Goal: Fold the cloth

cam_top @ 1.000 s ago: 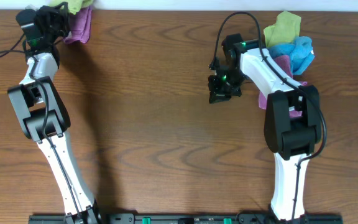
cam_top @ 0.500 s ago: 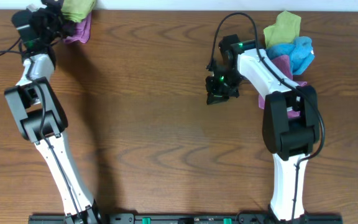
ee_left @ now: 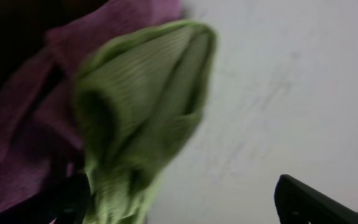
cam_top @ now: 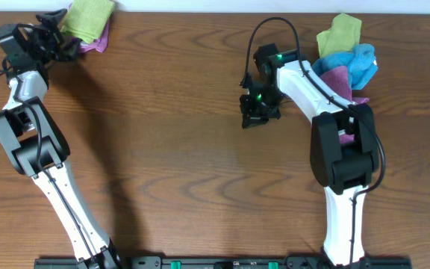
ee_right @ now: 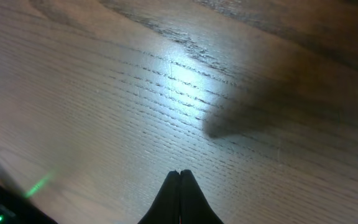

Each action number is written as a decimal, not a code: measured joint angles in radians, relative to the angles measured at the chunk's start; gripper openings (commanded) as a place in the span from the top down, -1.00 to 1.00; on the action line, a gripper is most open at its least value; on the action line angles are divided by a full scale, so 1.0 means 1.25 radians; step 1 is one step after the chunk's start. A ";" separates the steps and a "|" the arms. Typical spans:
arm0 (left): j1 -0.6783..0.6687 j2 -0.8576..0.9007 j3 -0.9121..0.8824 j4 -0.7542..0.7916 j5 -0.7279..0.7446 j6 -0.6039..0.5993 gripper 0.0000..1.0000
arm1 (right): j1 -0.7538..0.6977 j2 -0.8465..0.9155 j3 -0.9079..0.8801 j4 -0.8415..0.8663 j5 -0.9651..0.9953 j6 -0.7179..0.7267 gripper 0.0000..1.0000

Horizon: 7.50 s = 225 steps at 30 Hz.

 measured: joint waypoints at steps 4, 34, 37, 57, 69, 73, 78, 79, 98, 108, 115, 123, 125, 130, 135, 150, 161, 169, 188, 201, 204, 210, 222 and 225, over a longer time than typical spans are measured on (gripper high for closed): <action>0.001 -0.002 0.000 -0.096 0.002 0.050 -0.91 | 0.008 -0.002 0.000 0.000 0.000 0.000 0.97; -0.265 -0.996 -0.377 -0.957 -0.502 1.158 -0.91 | 0.027 -0.570 -0.004 -0.014 0.331 -0.085 0.96; -0.337 -1.183 -0.520 -0.953 -0.559 1.158 -0.91 | 0.027 -0.761 -0.191 0.078 0.364 -0.088 0.97; -0.405 -1.611 -1.107 -0.668 -0.543 1.068 -0.91 | 0.027 -1.284 -0.903 0.426 0.387 0.001 -0.98; -0.405 -1.611 -1.107 -0.774 -0.543 1.068 -0.91 | 0.027 -1.282 -0.903 0.396 0.387 0.001 -0.98; -0.405 -1.611 -1.107 -0.822 -0.543 1.068 -0.91 | 0.027 -1.281 -0.903 0.389 0.387 0.001 -0.98; -0.404 -1.633 -1.111 -0.814 -0.572 1.100 -0.91 | 0.027 -1.281 -0.903 0.389 0.387 0.001 -0.99; -0.402 -1.654 -1.118 -0.789 -0.580 1.116 -0.91 | 0.027 -1.281 -0.903 0.389 0.387 0.001 -0.99; -0.276 -2.024 -1.497 -0.456 -0.610 1.237 -0.91 | 0.027 -1.281 -0.903 0.389 0.387 0.003 -0.99; -0.276 -2.076 -1.521 -0.440 -0.619 1.242 -0.91 | 0.027 -1.281 -0.903 0.389 0.387 0.003 -0.99; -0.300 -2.084 -1.521 -0.439 -0.619 1.241 -0.91 | 0.027 -1.281 -0.903 0.389 0.387 0.003 -0.99; -0.305 -2.083 -1.521 -0.439 -0.619 1.241 -0.91 | 0.027 -1.281 -0.903 0.389 0.387 0.003 -0.98; -0.305 -2.078 -1.521 -0.439 -0.619 1.241 -0.91 | 0.027 -1.281 -0.903 0.389 0.387 0.003 -0.99; -0.305 -2.076 -1.521 -0.439 -0.621 1.241 -0.91 | 0.027 -1.281 -0.903 0.389 0.387 0.003 -0.98; -0.305 -2.076 -1.521 -0.439 -0.622 1.241 -0.91 | 0.027 -1.281 -0.903 0.389 0.387 0.003 -0.98; -0.305 -2.075 -1.521 -0.439 -0.622 1.241 -0.91 | -0.118 -1.461 -0.944 0.312 0.493 -0.065 -0.99; -0.305 -2.075 -1.521 -0.439 -0.622 1.241 -0.91 | -0.171 -1.699 -1.169 0.361 0.504 -0.112 -0.98; -0.305 -2.074 -1.521 -0.439 -0.622 1.241 -0.91 | -0.171 -1.761 -1.258 0.366 0.500 -0.113 -0.99; -0.305 -2.074 -1.521 -0.439 -0.622 1.241 -0.91 | -0.171 -1.803 -1.269 0.366 0.498 -0.116 -0.99; -0.305 -2.074 -1.521 -0.439 -0.622 1.241 -0.91 | -0.171 -1.803 -1.269 0.366 0.497 -0.116 -0.98; -0.305 -2.074 -1.521 -0.439 -0.622 1.241 -0.91 | -0.171 -1.803 -1.269 0.366 0.497 -0.116 -0.98; -0.305 -2.074 -1.521 -0.439 -0.622 1.241 -0.91 | -0.171 -1.803 -1.269 0.366 0.497 -0.116 -0.99; -0.305 -2.074 -1.521 -0.439 -0.622 1.241 -0.91 | -0.171 -1.803 -1.269 0.366 0.497 -0.116 -0.99; -0.305 -2.074 -1.521 -0.439 -0.622 1.241 -0.91 | -0.171 -1.803 -1.269 0.366 0.497 -0.116 -0.99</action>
